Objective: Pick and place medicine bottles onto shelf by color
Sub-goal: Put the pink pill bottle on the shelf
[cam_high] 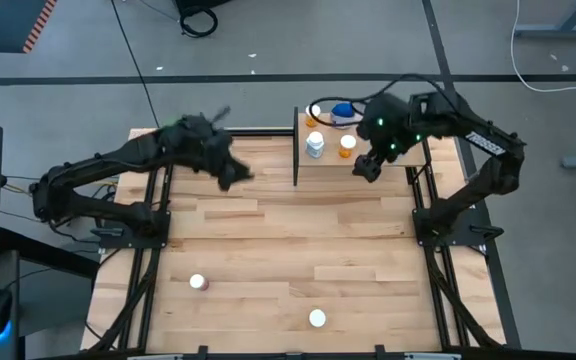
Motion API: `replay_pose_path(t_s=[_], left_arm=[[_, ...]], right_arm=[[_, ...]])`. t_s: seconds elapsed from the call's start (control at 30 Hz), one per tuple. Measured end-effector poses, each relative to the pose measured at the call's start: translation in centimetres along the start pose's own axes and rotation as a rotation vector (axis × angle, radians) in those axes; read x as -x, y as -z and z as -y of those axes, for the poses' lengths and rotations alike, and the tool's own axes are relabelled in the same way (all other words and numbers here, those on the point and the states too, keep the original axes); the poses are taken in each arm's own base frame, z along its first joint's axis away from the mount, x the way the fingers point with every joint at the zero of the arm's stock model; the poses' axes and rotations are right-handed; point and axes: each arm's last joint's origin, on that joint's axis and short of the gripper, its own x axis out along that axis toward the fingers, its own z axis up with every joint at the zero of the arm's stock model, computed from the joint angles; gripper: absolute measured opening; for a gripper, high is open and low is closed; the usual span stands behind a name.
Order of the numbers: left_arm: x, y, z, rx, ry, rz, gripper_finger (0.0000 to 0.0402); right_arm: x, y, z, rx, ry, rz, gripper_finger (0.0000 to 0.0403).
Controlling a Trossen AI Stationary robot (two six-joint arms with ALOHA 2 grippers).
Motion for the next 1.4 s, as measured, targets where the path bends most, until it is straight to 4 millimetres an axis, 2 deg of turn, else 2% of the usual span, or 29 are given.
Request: replay_pose_path(t_s=[0.17, 0.37, 0.53, 0.67, 0.83, 1.1, 1.27, 1.4], left_arm=[[-0.3, 3.1, 2.1, -0.077, 0.044, -0.236, 0.0213], [2.5, 4.9, 5.2, -0.203, 0.06, -0.458, 0.0184], [4.7, 6.0, 6.6, -0.251, 0.013, -0.582, 0.0178], [5.3, 8.1, 7.0, -0.271, -0.047, -0.718, 0.0201], [4.4, 10.6, 7.2, -0.231, -0.094, -0.798, 0.0261], [0.9, 15.3, 5.6, -0.082, -0.227, -0.843, 0.0342], [-0.8, 17.9, 4.6, 0.032, -0.311, -0.842, 0.0348], [-1.2, 19.1, 5.0, 0.051, -0.355, -0.847, 0.0339]], right_arm=[[0.0, 1.9, -2.6, -0.181, 0.007, 0.005, 0.0369], [-0.9, 4.4, -6.4, -0.357, -0.003, -0.01, 0.0369], [-3.8, 6.3, -10.2, -0.424, 0.047, -0.092, 0.0369], [-6.0, 7.5, -12.6, -0.457, 0.069, -0.139, 0.0369], [-7.2, 8.9, -15.2, -0.433, -0.002, -0.146, 0.0369], [-6.7, 11.4, -16.6, -0.375, -0.012, -0.088, 0.0369], [-6.2, 12.6, -17.0, -0.331, -0.012, -0.009, 0.0369], [-6.0, 13.2, -17.2, -0.311, -0.018, -0.013, 0.0369]])
